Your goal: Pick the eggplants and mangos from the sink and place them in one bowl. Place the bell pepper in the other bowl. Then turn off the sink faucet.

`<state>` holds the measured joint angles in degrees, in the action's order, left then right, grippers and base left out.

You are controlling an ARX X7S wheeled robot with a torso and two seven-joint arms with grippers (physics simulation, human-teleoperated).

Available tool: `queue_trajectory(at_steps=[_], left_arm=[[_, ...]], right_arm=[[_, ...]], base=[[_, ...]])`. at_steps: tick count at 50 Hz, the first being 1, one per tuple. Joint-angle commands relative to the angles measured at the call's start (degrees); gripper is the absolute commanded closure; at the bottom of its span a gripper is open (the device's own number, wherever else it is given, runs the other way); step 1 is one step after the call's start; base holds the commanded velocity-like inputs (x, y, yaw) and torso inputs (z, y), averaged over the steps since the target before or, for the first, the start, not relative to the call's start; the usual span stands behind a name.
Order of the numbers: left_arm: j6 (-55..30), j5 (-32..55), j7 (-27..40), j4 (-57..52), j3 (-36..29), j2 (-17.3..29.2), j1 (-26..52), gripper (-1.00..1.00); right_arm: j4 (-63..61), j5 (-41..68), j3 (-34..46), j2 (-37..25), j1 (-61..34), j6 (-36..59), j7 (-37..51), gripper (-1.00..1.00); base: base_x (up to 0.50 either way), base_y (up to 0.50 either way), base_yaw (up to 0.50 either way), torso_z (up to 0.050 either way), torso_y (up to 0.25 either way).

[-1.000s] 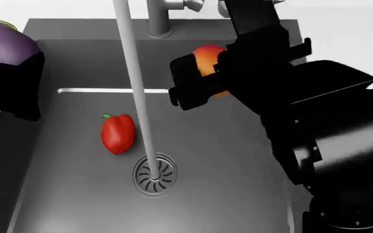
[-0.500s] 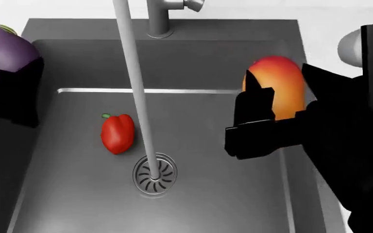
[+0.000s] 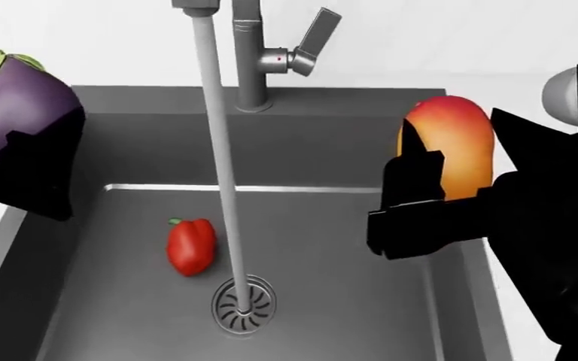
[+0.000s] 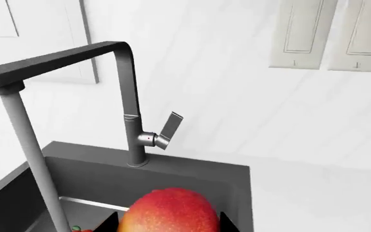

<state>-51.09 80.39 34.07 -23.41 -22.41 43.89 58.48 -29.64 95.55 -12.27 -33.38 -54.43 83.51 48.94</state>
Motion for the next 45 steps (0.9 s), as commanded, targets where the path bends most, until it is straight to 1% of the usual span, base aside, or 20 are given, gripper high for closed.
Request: queue_trajectory(at_steps=[1,6,17,34,39,41,45], left_arm=[[0.77,2.71,0.57,0.25,1.79,-0.4,-0.27,1.0],[0.86,2.88,0.31,0.86,2.0,-0.12,-0.17,1.0],[0.74,2.71,0.36,0.94,1.48,-0.62,0.38,1.0],[2.26,1.74,-0.26,0.97,1.81,-0.73,-0.7,1.0],[2.78,0.74,-0.77,0.69,1.77,-0.44,-1.27,1.0],[2.87,0.66,-0.83,0.52,1.9,-0.13,-1.43,1.0],[3.01,1.0,-0.67,0.47,2.23,0.33,-1.82,1.0]], right_arm=[[-0.82,-0.85,-0.08,-0.63,0.68,-1.19,-0.01,1.0],[-1.37,-2.08,-0.29,-0.69,2.09,-1.88,-1.13,1.0],[-1.69,-1.81,0.58,-1.24,2.71,-2.83,-0.69,1.0],[-0.71,-1.39,2.85,-2.06,1.2,-3.75,-0.28,1.0],[-1.43,-2.31,2.07,-2.48,1.6,-4.7,-0.25,1.0],[-2.8,-3.7,1.66,-2.5,1.57,-5.16,-1.88,1.0],[-3.2,-4.01,2.45,-3.08,1.69,-4.77,-2.26,1.0]], base=[[0.0,0.0,0.0,0.0,0.199],[0.0,0.0,0.0,0.0,0.2],[0.0,0.0,0.0,0.0,0.172],[0.0,0.0,0.0,0.004,0.249],[0.0,0.0,0.0,0.0,0.0],[0.0,0.0,0.0,0.0,0.0],[0.0,0.0,0.0,0.0,0.0]])
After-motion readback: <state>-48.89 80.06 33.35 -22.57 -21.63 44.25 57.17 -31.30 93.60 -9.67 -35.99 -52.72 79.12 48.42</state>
